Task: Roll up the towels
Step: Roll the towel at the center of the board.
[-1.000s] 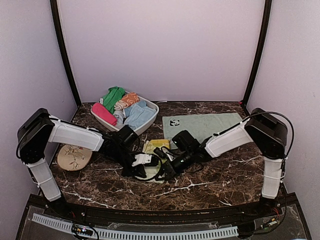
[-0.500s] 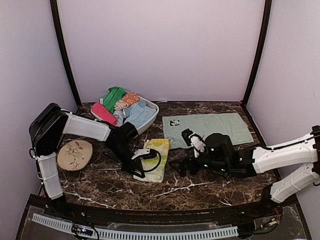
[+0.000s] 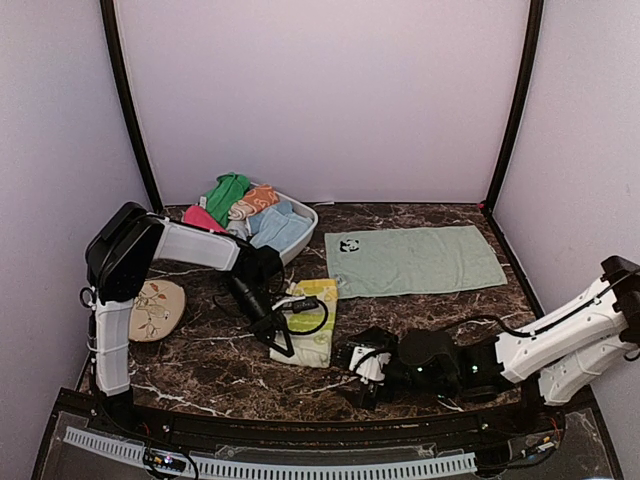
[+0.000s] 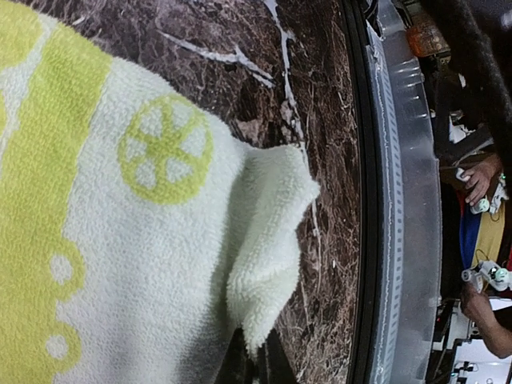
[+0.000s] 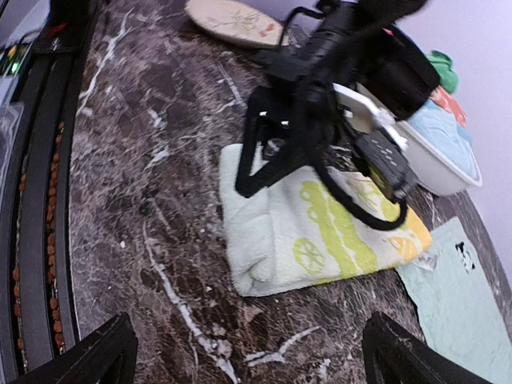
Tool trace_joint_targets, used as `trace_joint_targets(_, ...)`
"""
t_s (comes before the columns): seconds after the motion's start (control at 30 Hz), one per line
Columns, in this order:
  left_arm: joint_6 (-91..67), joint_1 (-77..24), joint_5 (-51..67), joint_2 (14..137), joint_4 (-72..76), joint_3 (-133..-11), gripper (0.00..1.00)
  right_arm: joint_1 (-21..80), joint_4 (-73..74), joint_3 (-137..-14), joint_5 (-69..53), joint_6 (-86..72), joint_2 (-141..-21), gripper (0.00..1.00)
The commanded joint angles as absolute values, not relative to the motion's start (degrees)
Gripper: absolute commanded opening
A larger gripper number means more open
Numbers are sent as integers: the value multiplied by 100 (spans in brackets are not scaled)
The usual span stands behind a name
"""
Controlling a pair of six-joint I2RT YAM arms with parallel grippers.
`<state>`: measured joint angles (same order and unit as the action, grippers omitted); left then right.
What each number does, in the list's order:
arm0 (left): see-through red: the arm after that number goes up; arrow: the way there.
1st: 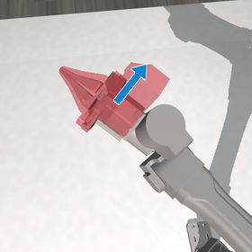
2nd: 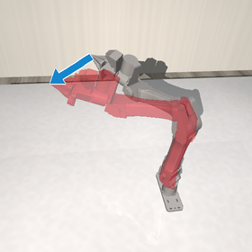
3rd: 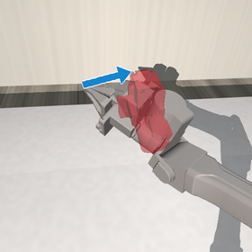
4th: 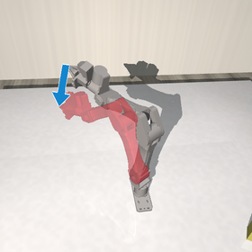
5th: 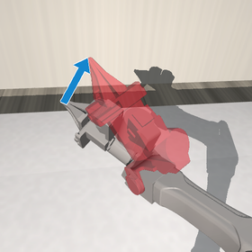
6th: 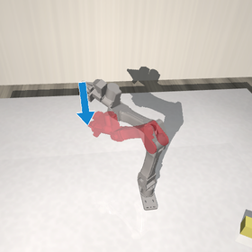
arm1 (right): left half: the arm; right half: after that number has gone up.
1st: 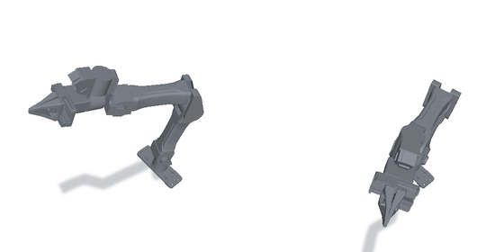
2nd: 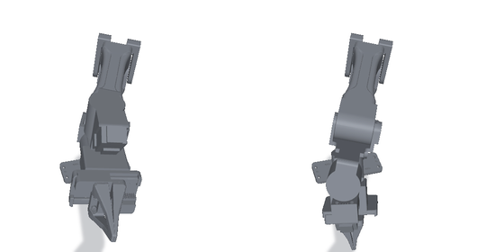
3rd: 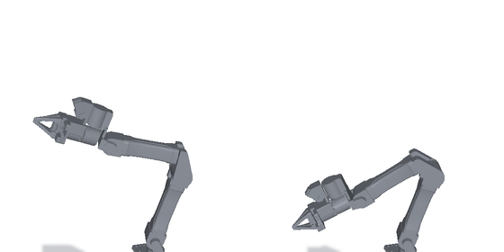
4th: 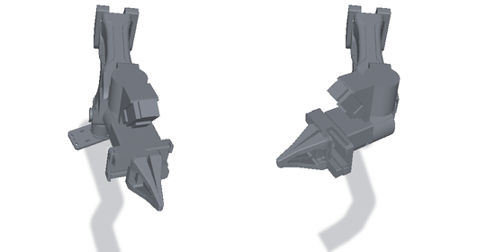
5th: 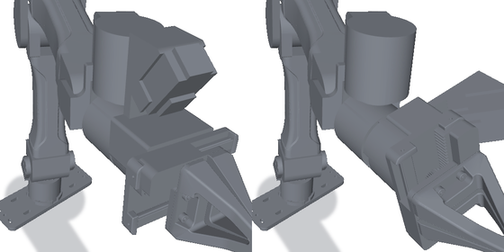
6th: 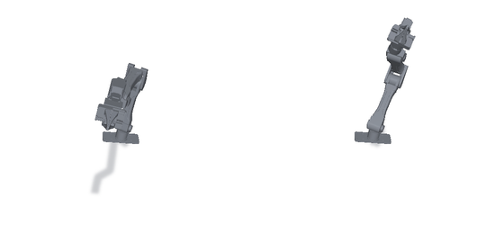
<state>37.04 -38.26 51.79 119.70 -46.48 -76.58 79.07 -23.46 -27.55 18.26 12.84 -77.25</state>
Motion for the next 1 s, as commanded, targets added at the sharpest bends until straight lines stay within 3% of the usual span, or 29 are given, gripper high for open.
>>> trace_joint_targets(0.0, 3362, -3763, 5207, 12095, -4988, -7832, 0, 8190, -2792, -3167, 2337, 2883, -8571, 95)
trace_joint_targets(0.2, 2925, -3672, 4556, 12245, -4653, -7857, 0, 8118, -3532, -3634, 2320, 3829, -9766, 77)
trace_joint_targets(0.5, 2829, -3639, 4522, 12488, -4780, -8119, 0, 7765, -3646, -4347, 1779, 4438, -10776, 55)
trace_joint_targets(0.87, 3132, -3621, 4759, 12550, -5116, -8227, 0, 7309, -3351, -4579, 1535, 4177, -11357, 36)
trace_joint_targets(0.97, 3262, -3612, 4803, 12544, -5216, -8228, 7, 7205, -3206, -4607, 1402, 3784, -11448, 19)
